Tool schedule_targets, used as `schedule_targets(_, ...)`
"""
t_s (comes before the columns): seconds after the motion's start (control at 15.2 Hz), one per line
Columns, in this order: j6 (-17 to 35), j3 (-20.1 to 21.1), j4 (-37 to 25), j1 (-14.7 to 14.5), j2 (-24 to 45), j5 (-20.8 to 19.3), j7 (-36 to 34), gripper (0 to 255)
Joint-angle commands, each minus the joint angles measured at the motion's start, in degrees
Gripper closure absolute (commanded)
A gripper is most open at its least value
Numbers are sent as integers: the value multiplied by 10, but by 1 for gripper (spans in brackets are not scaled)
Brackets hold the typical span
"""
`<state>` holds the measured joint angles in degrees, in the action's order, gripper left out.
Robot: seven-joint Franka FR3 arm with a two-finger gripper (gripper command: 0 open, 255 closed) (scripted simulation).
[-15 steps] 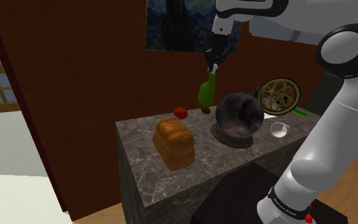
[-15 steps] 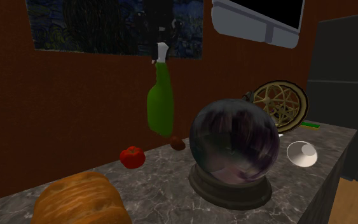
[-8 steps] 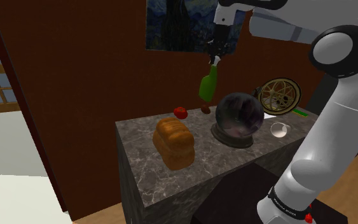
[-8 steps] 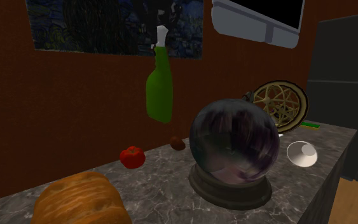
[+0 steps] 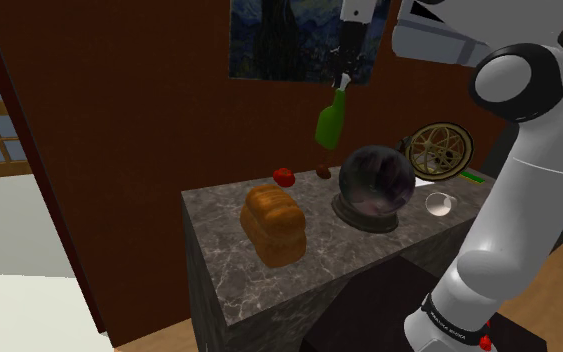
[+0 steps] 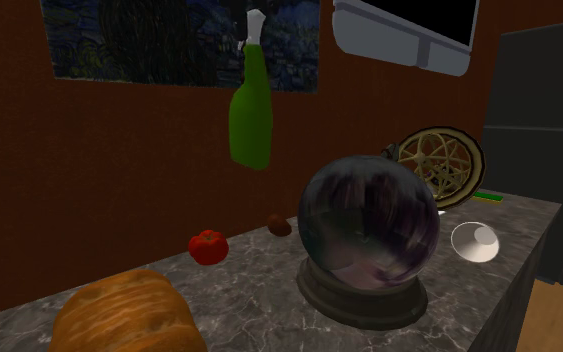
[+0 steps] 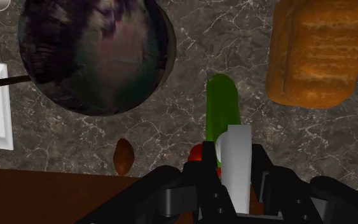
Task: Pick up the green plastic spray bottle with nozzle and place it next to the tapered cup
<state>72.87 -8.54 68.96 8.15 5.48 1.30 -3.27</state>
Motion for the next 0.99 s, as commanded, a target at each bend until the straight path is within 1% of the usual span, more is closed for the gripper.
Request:
schedule_targets(0.0, -23, -1, -37, 1, 15, 3, 0, 255)
schedule_targets(0.2, -56, -2, -93, 4, 37, 7, 2, 255)
schedule_targets(0.53, -32, -26, 3, 32, -35, -6, 60, 255)
schedule_targets(0.92, -20, -62, 71, 67, -92, -22, 135, 255)
